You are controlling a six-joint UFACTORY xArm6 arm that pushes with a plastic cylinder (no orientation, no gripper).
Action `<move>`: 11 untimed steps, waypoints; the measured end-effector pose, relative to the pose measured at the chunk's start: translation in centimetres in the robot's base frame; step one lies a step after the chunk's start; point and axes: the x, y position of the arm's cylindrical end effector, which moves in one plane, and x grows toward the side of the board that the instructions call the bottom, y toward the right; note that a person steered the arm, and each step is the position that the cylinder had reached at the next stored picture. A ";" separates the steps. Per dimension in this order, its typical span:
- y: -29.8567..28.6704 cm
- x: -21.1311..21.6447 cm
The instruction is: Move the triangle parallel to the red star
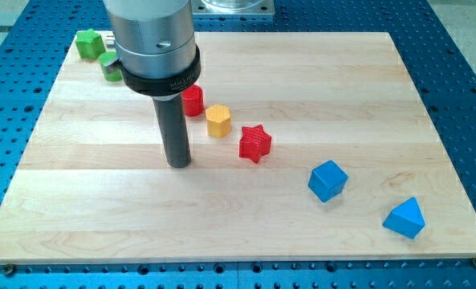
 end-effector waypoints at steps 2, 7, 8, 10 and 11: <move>0.1 0.1; 29.0 12.0; 33.4 11.9; 28.0 -1.2; 32.1 6.3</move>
